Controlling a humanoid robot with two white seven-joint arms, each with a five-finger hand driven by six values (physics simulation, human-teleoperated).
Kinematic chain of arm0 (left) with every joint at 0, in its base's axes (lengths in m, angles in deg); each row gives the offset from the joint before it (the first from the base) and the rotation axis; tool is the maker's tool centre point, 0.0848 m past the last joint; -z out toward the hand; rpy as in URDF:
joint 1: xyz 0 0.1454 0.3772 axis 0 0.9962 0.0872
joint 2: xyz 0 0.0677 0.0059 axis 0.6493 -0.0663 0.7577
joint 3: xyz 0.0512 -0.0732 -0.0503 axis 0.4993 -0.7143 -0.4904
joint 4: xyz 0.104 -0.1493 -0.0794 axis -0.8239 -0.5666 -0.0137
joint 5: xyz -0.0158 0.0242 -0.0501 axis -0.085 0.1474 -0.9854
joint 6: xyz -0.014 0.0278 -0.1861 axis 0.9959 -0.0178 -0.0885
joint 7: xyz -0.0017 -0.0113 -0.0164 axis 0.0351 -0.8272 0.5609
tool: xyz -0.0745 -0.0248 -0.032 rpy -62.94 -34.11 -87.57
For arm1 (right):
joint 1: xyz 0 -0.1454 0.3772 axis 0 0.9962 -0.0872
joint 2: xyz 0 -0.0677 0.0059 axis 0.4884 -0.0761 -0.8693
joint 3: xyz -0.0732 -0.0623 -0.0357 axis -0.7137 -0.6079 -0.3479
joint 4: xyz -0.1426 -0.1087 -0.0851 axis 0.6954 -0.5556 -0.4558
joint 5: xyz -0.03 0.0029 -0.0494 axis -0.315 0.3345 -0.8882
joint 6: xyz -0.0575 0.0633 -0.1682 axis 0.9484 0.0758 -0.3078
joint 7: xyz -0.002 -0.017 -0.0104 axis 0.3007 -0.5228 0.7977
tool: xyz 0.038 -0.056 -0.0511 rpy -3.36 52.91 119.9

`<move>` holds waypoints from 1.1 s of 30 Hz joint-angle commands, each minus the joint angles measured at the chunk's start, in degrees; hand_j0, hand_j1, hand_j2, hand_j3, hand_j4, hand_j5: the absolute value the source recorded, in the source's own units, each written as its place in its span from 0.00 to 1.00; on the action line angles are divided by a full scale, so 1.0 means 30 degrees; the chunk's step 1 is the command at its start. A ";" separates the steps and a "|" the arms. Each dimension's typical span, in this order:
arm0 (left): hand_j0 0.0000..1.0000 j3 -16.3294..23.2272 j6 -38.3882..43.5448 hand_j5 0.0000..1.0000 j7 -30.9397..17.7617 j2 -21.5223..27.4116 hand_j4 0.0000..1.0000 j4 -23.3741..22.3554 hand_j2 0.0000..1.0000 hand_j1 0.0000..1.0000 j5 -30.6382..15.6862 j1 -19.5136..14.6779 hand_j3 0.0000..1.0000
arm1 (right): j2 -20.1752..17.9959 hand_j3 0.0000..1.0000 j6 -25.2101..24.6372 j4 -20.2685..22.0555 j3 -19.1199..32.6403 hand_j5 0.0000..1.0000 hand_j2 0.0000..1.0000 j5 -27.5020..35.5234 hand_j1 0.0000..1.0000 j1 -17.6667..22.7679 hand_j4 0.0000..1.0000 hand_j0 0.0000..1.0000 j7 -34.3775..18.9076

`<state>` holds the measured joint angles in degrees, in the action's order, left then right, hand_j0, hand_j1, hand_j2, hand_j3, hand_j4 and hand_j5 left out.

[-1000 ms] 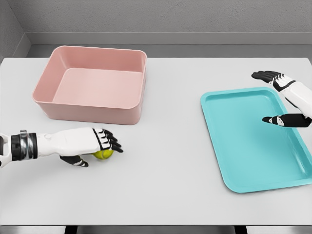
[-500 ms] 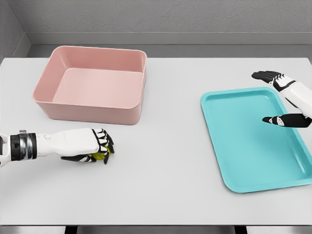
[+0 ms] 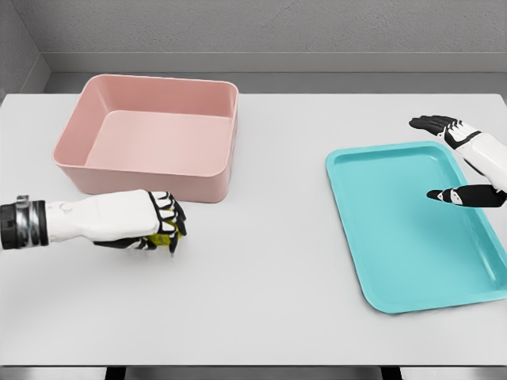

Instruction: Put the tennis from the blue tray into the pink basket with both arms

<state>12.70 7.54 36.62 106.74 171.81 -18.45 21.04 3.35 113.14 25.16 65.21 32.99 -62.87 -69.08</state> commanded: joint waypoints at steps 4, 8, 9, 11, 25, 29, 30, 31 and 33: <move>0.45 -0.0225 0.0039 0.45 0.0017 0.0106 0.45 0.0179 0.45 0.45 -0.0511 -0.0382 0.45 | -0.0014 1.00 -0.0056 0.0010 0.0010 1.00 1.00 0.0151 1.00 0.0000 1.00 1.00 0.0010; 0.45 -0.0225 0.0039 0.45 0.0017 0.0106 0.45 0.0150 0.45 0.45 -0.0570 -0.0733 0.45 | -0.0014 1.00 -0.0056 0.0039 0.0010 1.00 1.00 0.0151 1.00 0.0000 1.00 1.00 0.0010; 0.45 -0.0225 0.0039 0.45 0.0017 0.0106 0.45 0.0150 0.45 0.45 -0.0687 -0.0880 0.45 | -0.0014 1.00 -0.0056 0.0039 -0.0019 1.00 1.00 0.0151 1.00 0.0000 1.00 1.00 0.0010; 0.45 -0.0225 0.0039 0.45 0.0017 0.0106 0.45 0.0150 0.45 0.45 -0.0804 -0.1143 0.45 | -0.0014 1.00 -0.0056 0.0039 0.0010 1.00 1.00 0.0151 1.00 0.0029 1.00 1.00 0.0010; 0.45 -0.0225 0.0039 0.45 0.0017 -0.0070 0.45 -0.0816 0.45 0.45 -0.1126 -0.2842 0.45 | -0.0043 1.00 -0.0056 0.0068 0.0010 1.00 1.00 0.0180 1.00 0.0146 1.00 1.00 0.0010; 0.45 -0.0196 0.0039 0.45 0.0017 -0.0187 0.45 -0.1344 0.45 0.45 -0.1126 -0.3194 0.45 | -0.0043 1.00 -0.0056 0.0039 0.0010 1.00 1.00 0.0180 1.00 0.0146 1.00 1.00 0.0010; 0.45 -0.0196 0.0039 0.45 0.0017 -0.0304 0.45 -0.1665 0.45 0.45 -0.1126 -0.3369 0.45 | -0.0043 1.00 -0.0056 0.0039 0.0010 1.00 1.00 0.0180 1.00 0.0146 1.00 1.00 0.0010; 0.45 -0.0196 0.0039 0.45 0.0017 -0.0304 0.45 -0.1930 0.45 0.45 -0.1126 -0.3516 0.45 | -0.0043 1.00 -0.0056 0.0039 0.0010 1.00 1.00 0.0180 1.00 0.0146 1.00 1.00 0.0010; 0.45 -0.0196 0.0039 0.45 0.0017 -0.0480 0.45 -0.2779 0.45 0.45 -0.1214 -0.3985 0.45 | -0.0043 1.00 -0.0056 0.0039 0.0010 1.00 1.00 0.0180 1.00 0.0146 1.00 1.00 0.0010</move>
<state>12.16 7.53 36.61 105.68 165.43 -21.51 8.56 3.26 113.14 25.25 65.23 33.08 -62.43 -69.08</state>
